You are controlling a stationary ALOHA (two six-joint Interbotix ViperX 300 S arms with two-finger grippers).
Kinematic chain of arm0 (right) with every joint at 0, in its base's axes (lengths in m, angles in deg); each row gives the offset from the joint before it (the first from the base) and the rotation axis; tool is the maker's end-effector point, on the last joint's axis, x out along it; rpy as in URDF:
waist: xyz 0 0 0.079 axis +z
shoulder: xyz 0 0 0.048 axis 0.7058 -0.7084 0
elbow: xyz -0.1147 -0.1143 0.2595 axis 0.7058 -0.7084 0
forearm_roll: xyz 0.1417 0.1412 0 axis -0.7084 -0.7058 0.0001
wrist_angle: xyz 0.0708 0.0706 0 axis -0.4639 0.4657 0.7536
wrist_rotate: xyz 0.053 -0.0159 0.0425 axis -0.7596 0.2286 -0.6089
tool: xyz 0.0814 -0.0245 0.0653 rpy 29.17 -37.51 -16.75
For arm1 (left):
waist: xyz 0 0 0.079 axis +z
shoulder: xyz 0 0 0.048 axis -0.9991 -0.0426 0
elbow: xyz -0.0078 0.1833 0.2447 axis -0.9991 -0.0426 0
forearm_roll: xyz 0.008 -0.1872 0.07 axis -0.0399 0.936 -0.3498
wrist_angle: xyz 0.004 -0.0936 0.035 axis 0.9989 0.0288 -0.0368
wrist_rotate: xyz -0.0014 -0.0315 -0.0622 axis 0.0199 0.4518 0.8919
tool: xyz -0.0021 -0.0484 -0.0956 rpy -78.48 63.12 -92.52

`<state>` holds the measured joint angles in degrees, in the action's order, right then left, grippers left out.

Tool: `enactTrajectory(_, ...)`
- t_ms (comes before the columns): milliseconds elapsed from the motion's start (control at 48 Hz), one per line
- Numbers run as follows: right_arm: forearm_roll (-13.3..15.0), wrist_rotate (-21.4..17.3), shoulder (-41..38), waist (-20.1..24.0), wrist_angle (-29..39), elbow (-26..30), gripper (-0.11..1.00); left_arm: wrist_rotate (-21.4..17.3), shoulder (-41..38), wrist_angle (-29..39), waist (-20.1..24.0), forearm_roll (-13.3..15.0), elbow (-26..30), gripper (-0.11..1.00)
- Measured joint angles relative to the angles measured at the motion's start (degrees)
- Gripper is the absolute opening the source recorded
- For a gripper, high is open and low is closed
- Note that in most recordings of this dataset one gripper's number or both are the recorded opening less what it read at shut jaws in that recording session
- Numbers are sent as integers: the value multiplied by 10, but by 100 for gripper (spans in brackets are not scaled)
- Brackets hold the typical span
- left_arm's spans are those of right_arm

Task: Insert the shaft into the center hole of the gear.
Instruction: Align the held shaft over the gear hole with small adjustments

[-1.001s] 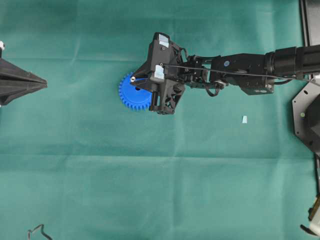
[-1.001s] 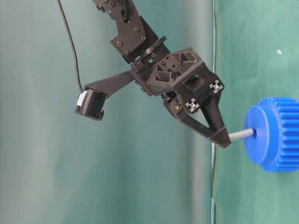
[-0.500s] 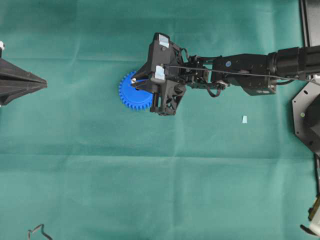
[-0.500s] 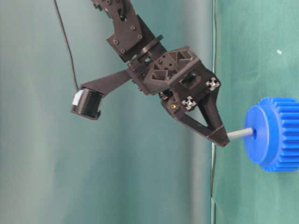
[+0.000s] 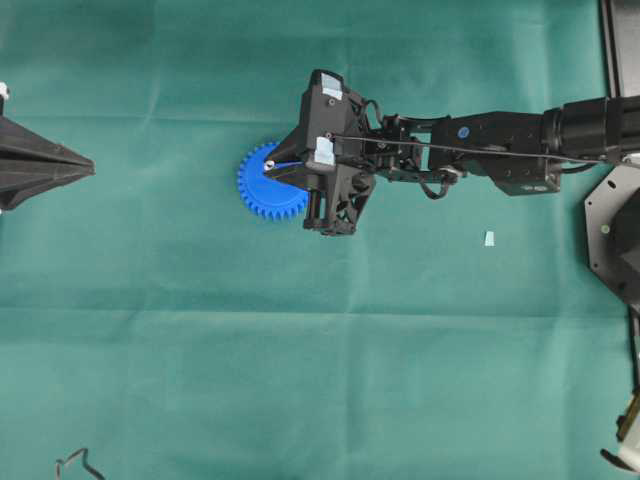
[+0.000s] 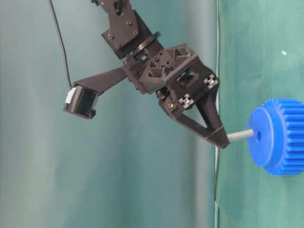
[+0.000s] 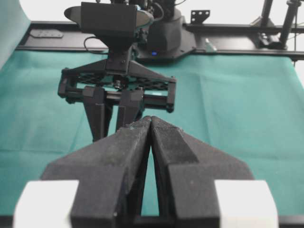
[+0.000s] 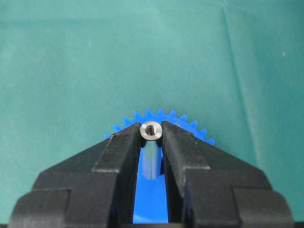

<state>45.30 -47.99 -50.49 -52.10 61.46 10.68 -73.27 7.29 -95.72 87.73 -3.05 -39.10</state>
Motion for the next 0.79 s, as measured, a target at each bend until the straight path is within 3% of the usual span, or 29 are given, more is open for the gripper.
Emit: enactTrajectory(792,0,0,-16,0,-77,-33,17,0,1,0,0,1,0,2)
